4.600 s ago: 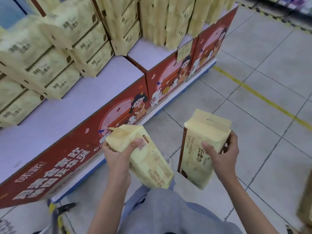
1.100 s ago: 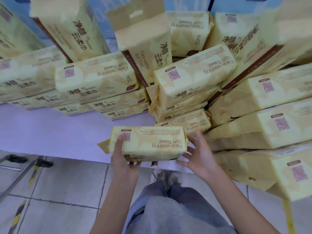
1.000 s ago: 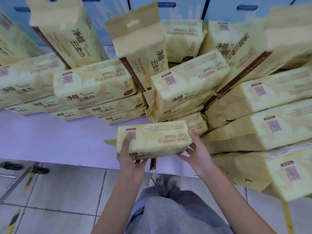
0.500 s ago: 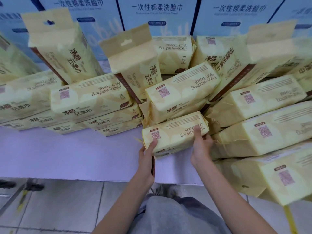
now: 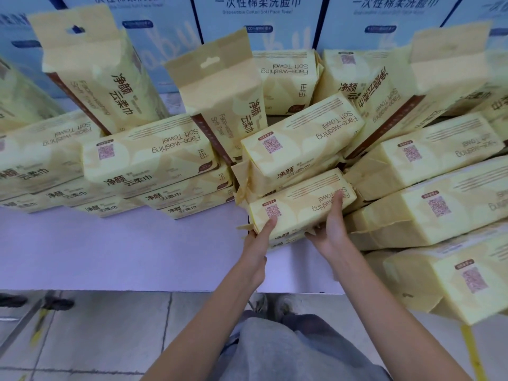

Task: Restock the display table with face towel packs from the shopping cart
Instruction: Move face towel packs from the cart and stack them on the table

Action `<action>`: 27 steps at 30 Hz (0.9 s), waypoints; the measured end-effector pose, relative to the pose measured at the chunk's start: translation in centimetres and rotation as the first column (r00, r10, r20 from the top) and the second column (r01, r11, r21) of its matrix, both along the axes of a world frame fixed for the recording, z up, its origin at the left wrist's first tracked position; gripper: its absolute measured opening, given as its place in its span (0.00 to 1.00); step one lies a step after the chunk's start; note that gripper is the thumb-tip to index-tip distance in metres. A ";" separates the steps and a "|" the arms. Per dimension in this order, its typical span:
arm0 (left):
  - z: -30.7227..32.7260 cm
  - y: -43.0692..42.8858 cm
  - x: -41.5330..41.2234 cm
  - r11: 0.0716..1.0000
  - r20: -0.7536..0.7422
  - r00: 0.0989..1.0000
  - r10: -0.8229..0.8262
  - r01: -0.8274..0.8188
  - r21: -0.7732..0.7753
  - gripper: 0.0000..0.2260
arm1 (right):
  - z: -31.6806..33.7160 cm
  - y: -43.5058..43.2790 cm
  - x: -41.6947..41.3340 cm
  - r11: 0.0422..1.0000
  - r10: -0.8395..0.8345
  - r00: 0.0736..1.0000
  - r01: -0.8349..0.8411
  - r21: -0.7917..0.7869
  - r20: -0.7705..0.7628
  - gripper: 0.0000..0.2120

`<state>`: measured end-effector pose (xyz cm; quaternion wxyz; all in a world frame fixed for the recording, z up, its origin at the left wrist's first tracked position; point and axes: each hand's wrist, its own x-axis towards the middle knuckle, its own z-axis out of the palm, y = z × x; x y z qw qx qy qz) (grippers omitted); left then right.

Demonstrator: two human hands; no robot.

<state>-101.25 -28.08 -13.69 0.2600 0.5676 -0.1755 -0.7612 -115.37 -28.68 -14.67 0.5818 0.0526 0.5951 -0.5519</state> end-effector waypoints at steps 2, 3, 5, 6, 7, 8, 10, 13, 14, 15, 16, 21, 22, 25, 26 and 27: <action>-0.1 -0.1 0.1 1.000 0.005 1.000 -0.005 0.006 -0.012 0.33 | 0.2 0.4 0.2 1.000 0.021 1.000 -0.021 -0.012 -0.001 0.31; -0.3 -0.1 0.2 0.999 0.012 1.000 -0.014 0.014 -0.031 0.33 | 0.3 0.6 0.3 0.999 0.033 0.999 -0.033 -0.019 -0.004 0.30; -0.6 0.0 0.6 0.995 0.041 0.997 -0.059 0.062 -0.080 0.38 | 0.3 1.2 0.6 0.998 0.053 0.998 -0.054 -0.032 -0.022 0.26; -0.6 0.0 1.0 0.991 0.054 0.995 -0.088 0.093 -0.096 0.38 | 0.3 1.6 0.9 0.998 0.054 0.998 -0.056 -0.041 -0.032 0.23; -0.4 0.1 1.4 0.986 0.071 0.991 -0.109 0.117 -0.117 0.33 | 0.3 2.1 1.2 0.997 0.061 0.997 -0.063 -0.051 -0.045 0.19; -0.2 0.4 1.9 0.978 0.097 0.986 -0.134 0.148 -0.148 0.26 | 0.3 2.7 1.5 0.995 0.076 0.995 -0.079 -0.054 -0.067 0.16; -0.2 1.0 3.2 0.947 0.192 0.960 -0.203 0.242 -0.212 0.20 | 0.2 3.9 2.1 0.989 0.136 0.982 -0.142 -0.033 -0.133 0.14; -0.1 2.8 5.2 0.884 0.348 0.904 -0.248 0.358 -0.301 0.25 | -0.4 6.0 2.7 0.960 0.279 0.930 -0.277 0.043 -0.238 0.14; -0.3 3.6 5.7 0.870 0.409 0.879 -0.245 0.386 -0.306 0.24 | -0.5 6.7 2.9 0.935 0.355 0.893 -0.348 0.076 -0.277 0.13; -0.5 4.5 6.2 0.859 0.484 0.842 -0.239 0.416 -0.299 0.24 | -0.7 7.5 2.9 0.893 0.448 0.831 -0.434 0.121 -0.329 0.12; -0.8 5.5 6.7 0.844 0.563 0.795 -0.226 0.448 -0.295 0.24 | -1.1 8.2 2.8 0.832 0.548 0.743 -0.528 0.167 -0.384 0.11; -1.3 11.5 7.8 0.862 0.700 0.700 -0.141 0.435 -0.261 0.25 | -1.6 11.4 1.6 0.483 0.798 0.269 -0.822 0.304 -0.540 0.17; -1.2 12.9 7.7 0.881 0.691 0.714 -0.114 0.394 -0.262 0.24 | -1.6 12.0 1.4 0.423 0.812 0.201 -0.849 0.316 -0.548 0.19; -0.7 17.6 7.0 0.923 0.684 0.729 0.004 0.261 -0.283 0.22 | -1.5 13.9 0.8 0.252 0.833 0.028 -0.908 0.334 -0.553 0.20; -0.6 19.2 6.8 0.934 0.691 0.722 0.035 0.222 -0.278 0.22 | -1.6 14.4 0.8 0.194 0.835 -0.029 -0.919 0.344 -0.549 0.19; -0.7 20.9 6.7 0.945 0.700 0.711 0.063 0.183 -0.270 0.22 | -1.6 15.0 0.9 0.138 0.837 -0.080 -0.926 0.351 -0.542 0.18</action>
